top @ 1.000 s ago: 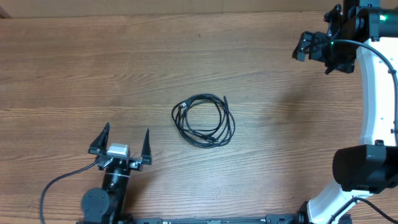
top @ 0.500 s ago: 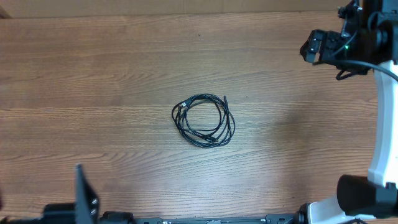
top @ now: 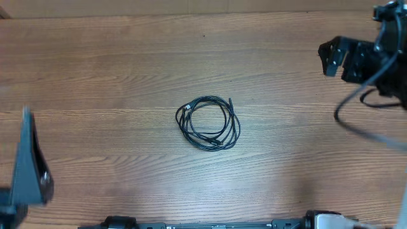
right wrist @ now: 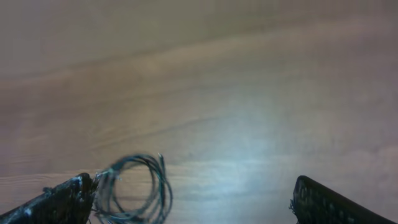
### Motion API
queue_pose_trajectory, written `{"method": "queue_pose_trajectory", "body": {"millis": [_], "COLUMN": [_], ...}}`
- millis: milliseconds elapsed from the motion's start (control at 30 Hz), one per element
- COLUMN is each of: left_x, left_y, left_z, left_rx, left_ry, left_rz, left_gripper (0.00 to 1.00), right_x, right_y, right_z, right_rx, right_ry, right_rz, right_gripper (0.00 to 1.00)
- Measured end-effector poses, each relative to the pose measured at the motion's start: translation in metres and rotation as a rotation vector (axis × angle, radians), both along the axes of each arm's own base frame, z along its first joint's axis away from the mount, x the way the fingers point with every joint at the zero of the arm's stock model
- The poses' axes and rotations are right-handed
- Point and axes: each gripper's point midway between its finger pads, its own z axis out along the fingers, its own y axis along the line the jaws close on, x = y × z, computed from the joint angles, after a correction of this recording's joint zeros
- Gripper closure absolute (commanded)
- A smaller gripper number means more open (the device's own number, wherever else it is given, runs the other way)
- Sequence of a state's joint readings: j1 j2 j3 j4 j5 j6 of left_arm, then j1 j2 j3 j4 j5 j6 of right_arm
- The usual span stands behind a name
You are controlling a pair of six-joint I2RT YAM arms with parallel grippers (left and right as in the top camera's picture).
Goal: Untangle cables
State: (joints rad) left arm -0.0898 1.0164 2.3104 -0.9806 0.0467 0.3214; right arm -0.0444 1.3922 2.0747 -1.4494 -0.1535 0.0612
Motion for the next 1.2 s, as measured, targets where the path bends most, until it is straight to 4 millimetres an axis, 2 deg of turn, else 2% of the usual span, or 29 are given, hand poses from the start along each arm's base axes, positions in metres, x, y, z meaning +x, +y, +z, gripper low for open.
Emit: {"method": "queue_pose_trajectory", "body": {"millis": [100,233,400,533,600,867,1033,1133,1200], "left_x": [0.03,0.085,0.164,0.217,0.227,0.261,0.29,0.299,0.302], "left_y": [-0.01,-0.03,-0.055,-0.074,-0.082,-0.103,-0.108,-0.112,-0.116], "left_z": [-0.004,-0.038,-0.124,-0.208,-0.239,-0.307,-0.358,-0.379,-0.385], "left_rx": [0.018,0.075,0.171,0.184,0.166,0.036,-0.068,-0.097,-0.104], "left_ry": [0.065,0.237,0.576,0.878,0.997,1.252,1.413,1.469,1.482], "left_rz": [-0.04,-0.121,-0.238,-0.354,-0.411,-0.525,-0.514,-0.527,-0.553], "left_gripper": [0.0,0.0,0.0,0.0,0.0,0.0,0.0,0.0,0.0], "right_x": [-0.026,-0.053,-0.067,-0.066,-0.062,-0.054,-0.038,-0.029,-0.023], "right_y": [0.007,0.008,0.008,0.008,0.008,0.008,0.007,0.007,0.007], "right_z": [0.027,0.053,0.067,0.067,0.065,0.038,0.018,0.009,0.003], "right_rx": [-0.012,-0.017,-0.022,-0.025,-0.025,-0.018,-0.015,-0.014,-0.013], "right_ry": [-0.104,-0.209,-0.271,-0.27,-0.261,-0.139,-0.053,-0.014,0.006], "right_rz": [0.026,0.03,0.032,0.033,0.033,0.034,0.035,0.035,0.035], "right_gripper": [0.0,0.0,0.0,0.0,0.0,0.0,0.0,0.0,0.0]}}
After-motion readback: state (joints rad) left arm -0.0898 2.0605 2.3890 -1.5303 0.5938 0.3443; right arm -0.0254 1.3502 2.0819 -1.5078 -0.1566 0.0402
